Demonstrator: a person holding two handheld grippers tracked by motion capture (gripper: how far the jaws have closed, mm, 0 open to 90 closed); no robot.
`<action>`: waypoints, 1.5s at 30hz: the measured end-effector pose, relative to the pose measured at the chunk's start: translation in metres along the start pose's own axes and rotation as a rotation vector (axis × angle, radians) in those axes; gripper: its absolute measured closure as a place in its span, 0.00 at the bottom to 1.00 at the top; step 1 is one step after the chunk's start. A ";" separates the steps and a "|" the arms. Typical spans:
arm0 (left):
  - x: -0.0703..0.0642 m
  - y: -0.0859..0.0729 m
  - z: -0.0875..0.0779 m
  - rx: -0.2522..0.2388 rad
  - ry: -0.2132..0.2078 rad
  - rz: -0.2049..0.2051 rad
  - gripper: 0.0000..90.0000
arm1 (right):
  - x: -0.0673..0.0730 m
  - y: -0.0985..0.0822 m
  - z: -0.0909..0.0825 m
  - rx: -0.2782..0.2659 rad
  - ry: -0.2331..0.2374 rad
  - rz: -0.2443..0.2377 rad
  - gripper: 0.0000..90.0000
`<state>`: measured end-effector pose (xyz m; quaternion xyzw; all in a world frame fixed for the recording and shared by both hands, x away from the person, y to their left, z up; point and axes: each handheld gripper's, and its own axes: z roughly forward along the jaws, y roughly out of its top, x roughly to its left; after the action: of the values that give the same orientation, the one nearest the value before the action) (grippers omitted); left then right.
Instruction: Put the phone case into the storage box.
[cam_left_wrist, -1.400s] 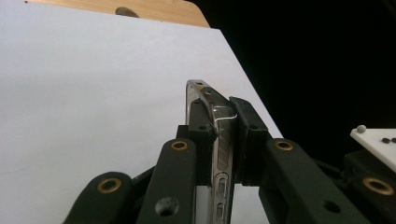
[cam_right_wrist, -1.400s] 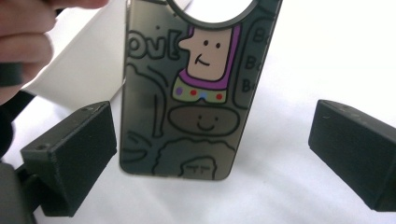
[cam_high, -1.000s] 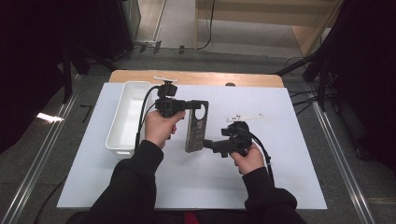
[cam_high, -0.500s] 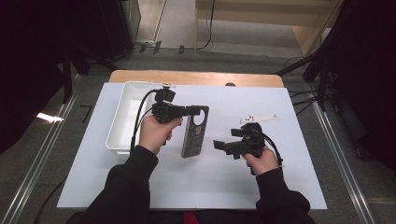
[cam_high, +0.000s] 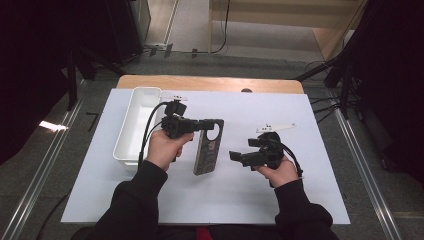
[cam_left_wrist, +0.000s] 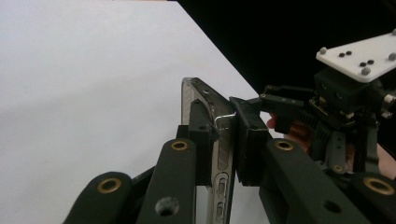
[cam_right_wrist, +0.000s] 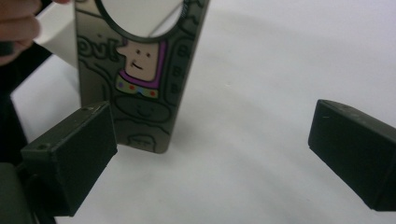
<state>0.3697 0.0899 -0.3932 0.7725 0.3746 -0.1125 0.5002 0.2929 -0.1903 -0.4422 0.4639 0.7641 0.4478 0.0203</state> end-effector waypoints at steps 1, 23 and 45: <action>-0.001 -0.001 0.000 0.000 -0.003 0.004 0.88 | 0.000 0.000 0.000 -0.004 0.012 0.001 0.01; -0.014 -0.008 0.003 0.031 -0.039 0.055 0.88 | -0.004 0.006 -0.005 -0.065 0.062 -0.017 0.21; -0.018 -0.012 -0.001 0.055 -0.046 0.093 0.88 | 0.000 0.017 0.001 -0.071 0.152 -0.046 0.26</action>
<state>0.3483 0.0852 -0.3914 0.7997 0.3235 -0.1174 0.4920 0.3056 -0.1867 -0.4310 0.4098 0.7575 0.5080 -0.0111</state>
